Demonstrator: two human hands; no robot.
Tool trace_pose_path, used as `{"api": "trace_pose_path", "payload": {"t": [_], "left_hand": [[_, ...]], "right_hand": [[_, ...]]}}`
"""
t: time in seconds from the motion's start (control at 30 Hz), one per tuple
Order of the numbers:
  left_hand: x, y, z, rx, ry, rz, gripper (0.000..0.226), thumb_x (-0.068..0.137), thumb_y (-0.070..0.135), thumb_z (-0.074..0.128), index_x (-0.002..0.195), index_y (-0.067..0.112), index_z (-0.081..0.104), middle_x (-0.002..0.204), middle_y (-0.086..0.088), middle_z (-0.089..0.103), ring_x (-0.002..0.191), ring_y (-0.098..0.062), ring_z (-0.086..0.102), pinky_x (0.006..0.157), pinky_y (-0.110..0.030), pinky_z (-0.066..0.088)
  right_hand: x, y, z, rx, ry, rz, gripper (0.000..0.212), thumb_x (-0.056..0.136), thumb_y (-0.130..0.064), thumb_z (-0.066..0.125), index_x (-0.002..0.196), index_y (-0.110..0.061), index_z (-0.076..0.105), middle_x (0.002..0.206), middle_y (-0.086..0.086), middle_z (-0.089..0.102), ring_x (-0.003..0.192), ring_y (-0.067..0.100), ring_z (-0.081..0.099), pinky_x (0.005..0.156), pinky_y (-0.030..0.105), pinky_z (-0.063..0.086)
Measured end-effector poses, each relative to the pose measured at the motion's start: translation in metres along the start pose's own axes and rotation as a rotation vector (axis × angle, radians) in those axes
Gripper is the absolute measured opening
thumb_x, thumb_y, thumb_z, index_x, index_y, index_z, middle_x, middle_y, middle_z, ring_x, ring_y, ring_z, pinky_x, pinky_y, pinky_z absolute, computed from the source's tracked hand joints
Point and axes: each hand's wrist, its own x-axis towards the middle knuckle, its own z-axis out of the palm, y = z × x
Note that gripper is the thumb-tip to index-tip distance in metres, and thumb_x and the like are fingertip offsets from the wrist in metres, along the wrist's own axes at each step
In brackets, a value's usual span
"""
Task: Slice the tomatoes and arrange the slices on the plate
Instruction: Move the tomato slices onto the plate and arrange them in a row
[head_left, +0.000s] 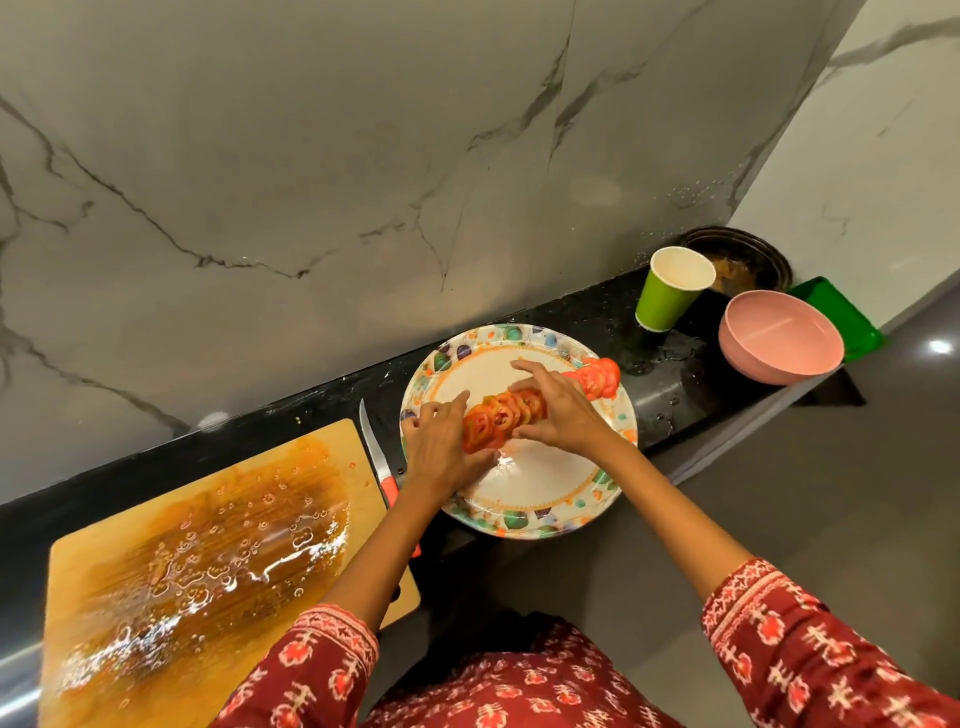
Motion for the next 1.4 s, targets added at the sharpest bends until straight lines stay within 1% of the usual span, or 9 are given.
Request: {"api": "trace_pose_path", "payload": {"t": [0.07,0.17,0.43,0.63,0.8,0.93,1.07,1.23,1.4], "left_hand": [[0.004,0.005,0.000,0.021,-0.016,0.036,0.089,0.073,0.056,0.066,0.144,0.025,0.022,0.145,-0.003,0.038,0.133,-0.023,0.027,0.107,-0.046,0.023],[0.008,0.012,0.003,0.051,-0.014,0.069,0.092,0.073,0.057,0.066,0.145,0.026,0.019,0.146,-0.002,0.037,0.133,-0.023,0.027,0.106,-0.044,0.021],[0.012,0.015,0.009,0.043,0.012,0.083,0.071,0.083,0.043,0.059,0.143,0.023,0.026,0.142,-0.004,0.041,0.128,-0.021,0.035,0.103,-0.040,0.022],[0.014,0.007,0.008,-0.039,-0.023,0.011,0.074,0.077,0.059,0.057,0.138,0.023,0.036,0.138,-0.003,0.047,0.126,-0.020,0.038,0.104,-0.044,0.032],[0.018,0.015,0.009,-0.076,0.014,-0.034,0.081,0.071,0.048,0.073,0.139,0.024,0.036,0.135,-0.001,0.050,0.125,-0.020,0.039,0.103,-0.045,0.032],[0.017,0.015,0.008,-0.121,0.058,-0.048,0.066,0.075,0.042,0.072,0.134,0.025,0.045,0.129,-0.001,0.056,0.120,-0.020,0.043,0.100,-0.045,0.033],[0.014,0.013,0.006,-0.198,0.037,-0.054,0.064,0.078,0.040,0.070,0.134,0.023,0.046,0.127,-0.002,0.058,0.119,-0.021,0.047,0.100,-0.043,0.036],[0.016,0.009,0.000,-0.265,0.007,-0.108,0.056,0.081,0.039,0.067,0.133,0.026,0.047,0.122,0.002,0.062,0.118,-0.020,0.051,0.101,-0.049,0.039],[0.022,0.014,-0.002,-0.249,0.037,-0.094,0.046,0.083,0.029,0.066,0.126,0.017,0.055,0.117,-0.003,0.064,0.112,-0.021,0.054,0.096,-0.041,0.044]], "right_hand": [[-0.004,0.006,0.002,0.019,0.033,-0.001,0.083,0.071,-0.027,0.080,0.139,-0.023,0.032,0.117,-0.004,0.064,0.120,0.021,0.050,0.103,0.052,0.034],[-0.005,0.009,-0.001,0.051,0.059,-0.015,0.079,0.072,-0.020,0.079,0.137,-0.023,0.034,0.112,-0.004,0.066,0.116,0.020,0.054,0.102,0.050,0.039],[0.007,0.027,-0.016,0.060,-0.008,-0.095,0.068,0.076,-0.016,0.075,0.134,-0.021,0.040,0.115,-0.001,0.064,0.114,0.019,0.052,0.099,0.043,0.042],[0.019,0.033,-0.014,-0.017,-0.100,-0.203,0.065,0.079,-0.021,0.072,0.136,-0.021,0.041,0.124,-0.002,0.059,0.122,0.017,0.044,0.103,0.038,0.033],[0.026,0.027,-0.003,-0.098,-0.170,-0.286,0.073,0.080,-0.029,0.071,0.142,-0.019,0.033,0.135,0.001,0.052,0.133,0.017,0.033,0.108,0.035,0.019],[0.030,0.025,0.000,-0.107,-0.213,-0.296,0.076,0.081,-0.032,0.069,0.143,-0.019,0.028,0.137,0.003,0.048,0.136,0.019,0.029,0.113,0.042,0.013],[0.035,0.024,-0.003,-0.069,-0.245,-0.273,0.075,0.081,-0.035,0.069,0.142,-0.020,0.028,0.129,0.003,0.053,0.132,0.020,0.035,0.114,0.044,0.010],[0.038,0.028,-0.009,-0.064,-0.308,-0.285,0.076,0.080,-0.035,0.069,0.141,-0.020,0.027,0.127,0.000,0.054,0.132,0.020,0.036,0.116,0.046,0.004],[0.039,0.026,-0.013,-0.089,-0.358,-0.285,0.080,0.080,-0.037,0.070,0.142,-0.021,0.023,0.134,-0.002,0.052,0.137,0.019,0.031,0.116,0.049,-0.001]]}}
